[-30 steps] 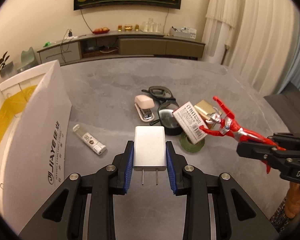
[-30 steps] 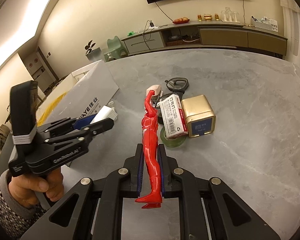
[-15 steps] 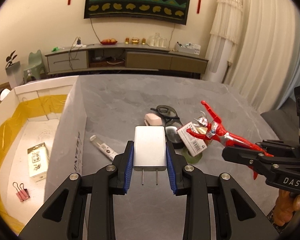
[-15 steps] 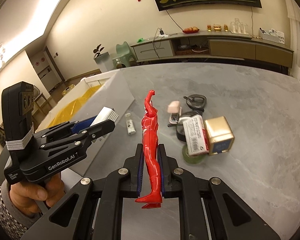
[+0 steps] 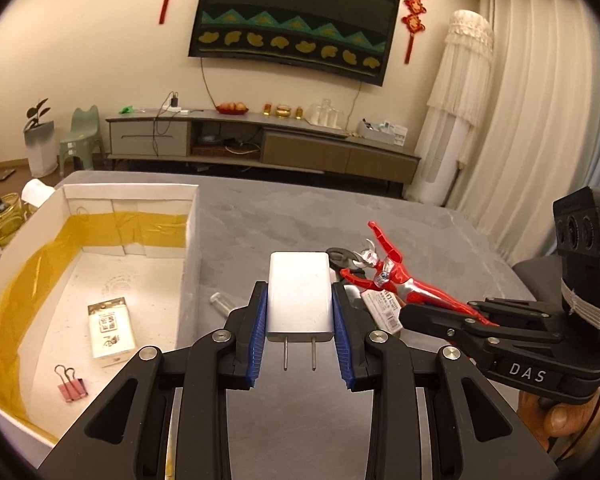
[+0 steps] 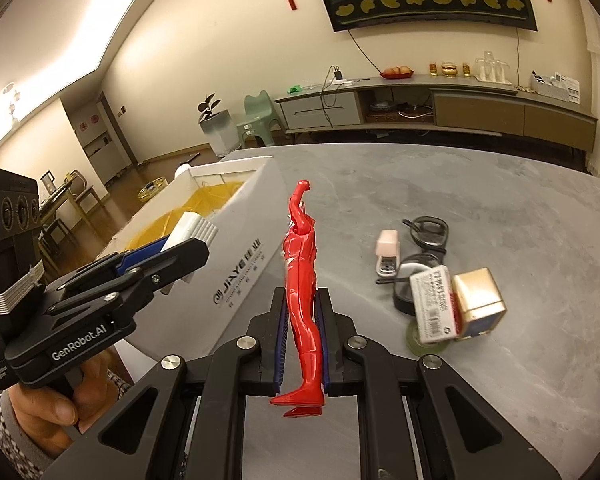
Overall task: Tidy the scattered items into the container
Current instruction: 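Carry the charger and red figure with both grippers over the white box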
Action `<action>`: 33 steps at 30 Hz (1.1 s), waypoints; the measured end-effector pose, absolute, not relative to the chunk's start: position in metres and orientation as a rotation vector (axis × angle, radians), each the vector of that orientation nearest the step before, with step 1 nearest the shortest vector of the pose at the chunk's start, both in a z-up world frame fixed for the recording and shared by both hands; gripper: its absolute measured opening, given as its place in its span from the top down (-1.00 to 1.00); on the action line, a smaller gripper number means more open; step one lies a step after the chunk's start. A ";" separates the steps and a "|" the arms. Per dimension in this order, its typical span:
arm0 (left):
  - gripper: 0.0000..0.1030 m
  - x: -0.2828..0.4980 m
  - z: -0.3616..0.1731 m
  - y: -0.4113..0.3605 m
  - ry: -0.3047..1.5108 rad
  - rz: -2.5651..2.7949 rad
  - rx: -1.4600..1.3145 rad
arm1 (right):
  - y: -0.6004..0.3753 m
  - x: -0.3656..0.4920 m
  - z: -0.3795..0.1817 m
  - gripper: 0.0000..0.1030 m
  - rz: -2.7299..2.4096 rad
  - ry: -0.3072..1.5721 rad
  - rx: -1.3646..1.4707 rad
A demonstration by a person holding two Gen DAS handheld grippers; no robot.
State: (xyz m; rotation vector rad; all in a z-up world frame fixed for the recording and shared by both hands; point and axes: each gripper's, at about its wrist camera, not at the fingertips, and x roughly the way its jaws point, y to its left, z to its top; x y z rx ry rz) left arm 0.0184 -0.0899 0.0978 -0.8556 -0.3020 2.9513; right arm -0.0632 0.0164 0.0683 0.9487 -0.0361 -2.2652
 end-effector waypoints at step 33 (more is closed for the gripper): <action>0.39 0.069 0.117 -0.196 -0.634 3.064 -0.699 | -0.079 -0.039 0.107 0.72 -2.197 -0.007 0.848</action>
